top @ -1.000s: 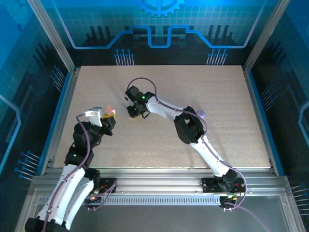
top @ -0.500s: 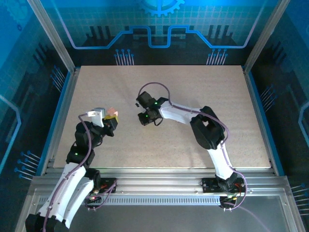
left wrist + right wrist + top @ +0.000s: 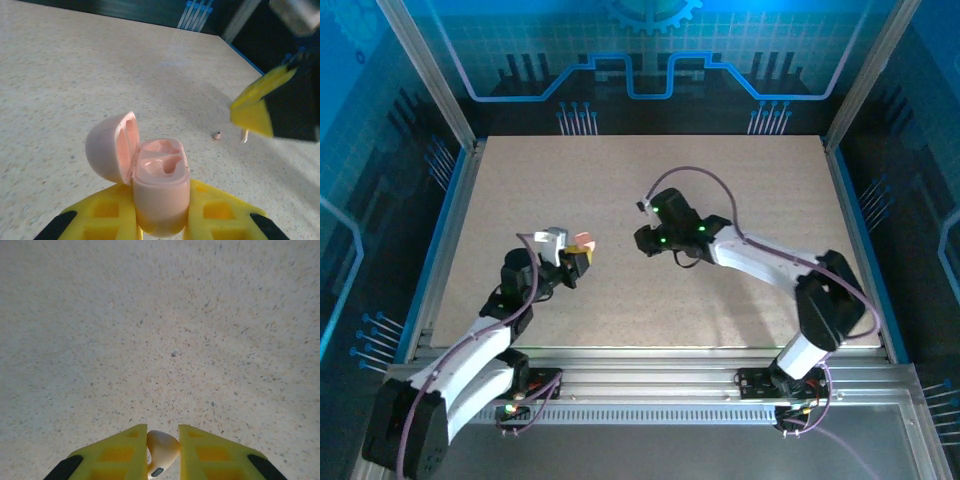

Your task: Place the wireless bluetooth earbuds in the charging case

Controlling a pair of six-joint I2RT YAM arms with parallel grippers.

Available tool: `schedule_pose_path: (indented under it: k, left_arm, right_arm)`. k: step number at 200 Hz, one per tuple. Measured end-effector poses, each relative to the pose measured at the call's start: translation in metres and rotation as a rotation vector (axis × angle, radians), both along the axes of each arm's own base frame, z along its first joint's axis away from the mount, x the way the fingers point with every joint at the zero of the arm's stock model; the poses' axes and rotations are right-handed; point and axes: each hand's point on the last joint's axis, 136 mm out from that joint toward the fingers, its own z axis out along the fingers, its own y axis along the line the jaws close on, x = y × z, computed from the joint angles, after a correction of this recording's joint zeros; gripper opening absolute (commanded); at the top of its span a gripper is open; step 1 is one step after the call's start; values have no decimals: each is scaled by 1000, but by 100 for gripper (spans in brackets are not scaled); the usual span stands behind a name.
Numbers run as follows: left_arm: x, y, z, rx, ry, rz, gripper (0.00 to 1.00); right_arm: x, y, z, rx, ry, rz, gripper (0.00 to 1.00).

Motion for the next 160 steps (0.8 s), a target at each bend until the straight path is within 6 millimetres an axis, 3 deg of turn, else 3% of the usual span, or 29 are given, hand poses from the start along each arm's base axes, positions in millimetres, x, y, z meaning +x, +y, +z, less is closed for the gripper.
schedule_pose_path:
  k: [41,90,160]
  left_arm:
    - [-6,-39,0,37,-70,-180,13]
    - [-1,-73,21,34,-187,-329,13]
    - [-20,-112,60,79,-399,-524,12]
  right_arm:
    - [-12,-17,50,93,-119,54,20]
    - [-37,-25,94,154,-245,170,20]
    - [-61,-22,107,186,-322,304,21]
